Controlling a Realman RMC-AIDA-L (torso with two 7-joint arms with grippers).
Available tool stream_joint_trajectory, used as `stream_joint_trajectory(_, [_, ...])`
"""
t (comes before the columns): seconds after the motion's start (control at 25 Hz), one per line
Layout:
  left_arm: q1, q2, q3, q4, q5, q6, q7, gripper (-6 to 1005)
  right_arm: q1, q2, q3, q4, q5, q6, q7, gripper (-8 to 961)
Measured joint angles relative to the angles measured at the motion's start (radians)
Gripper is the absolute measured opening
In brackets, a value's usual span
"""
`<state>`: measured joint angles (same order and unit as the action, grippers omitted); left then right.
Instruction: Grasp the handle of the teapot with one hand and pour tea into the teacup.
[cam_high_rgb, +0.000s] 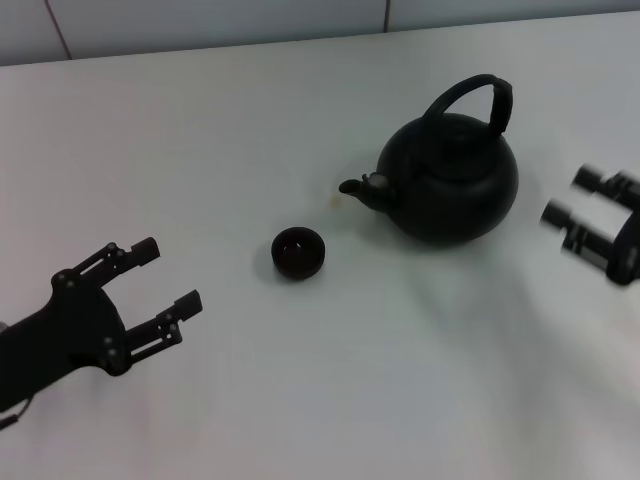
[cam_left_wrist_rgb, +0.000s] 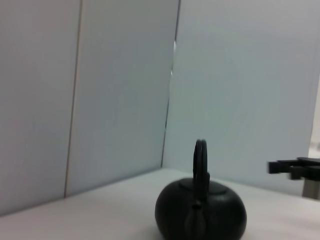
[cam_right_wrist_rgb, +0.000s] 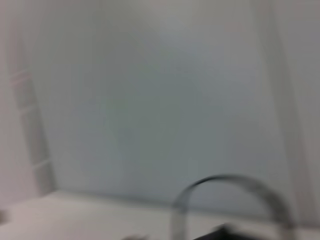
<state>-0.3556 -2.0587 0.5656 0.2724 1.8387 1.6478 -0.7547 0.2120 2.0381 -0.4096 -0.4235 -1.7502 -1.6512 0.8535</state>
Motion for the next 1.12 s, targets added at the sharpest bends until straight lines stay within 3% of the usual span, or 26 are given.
stream_joint_trajectory(0.2, [-0.034,0.022,0.032,0.112,0.096,-0.013,-0.17,802,0.044,-0.008,0.0,-0.229,-0.309,-0.108,0.188,618])
stream_joint_trajectory(0.36, [-0.085,0.059,0.037,0.15,0.196,-0.007,-0.304,802,0.083,-0.009,0.003,-0.32,-0.402,-0.121,0.253,618])
stream_joint_trajectory(0.4, [-0.085,0.059,0.037,0.15,0.196,-0.007,-0.304,802,0.09,-0.009,0.001,-0.333,-0.409,-0.122,0.259,618])
stream_joint_trajectory(0.48, [-0.12,0.086,0.037,0.163,0.235,0.006,-0.376,802,0.099,-0.009,-0.016,-0.355,-0.414,-0.121,0.264,618])
stream_joint_trajectory(1.12, [-0.142,0.088,0.035,0.194,0.24,0.024,-0.413,801,0.149,-0.002,-0.061,-0.367,-0.447,-0.078,0.26,618])
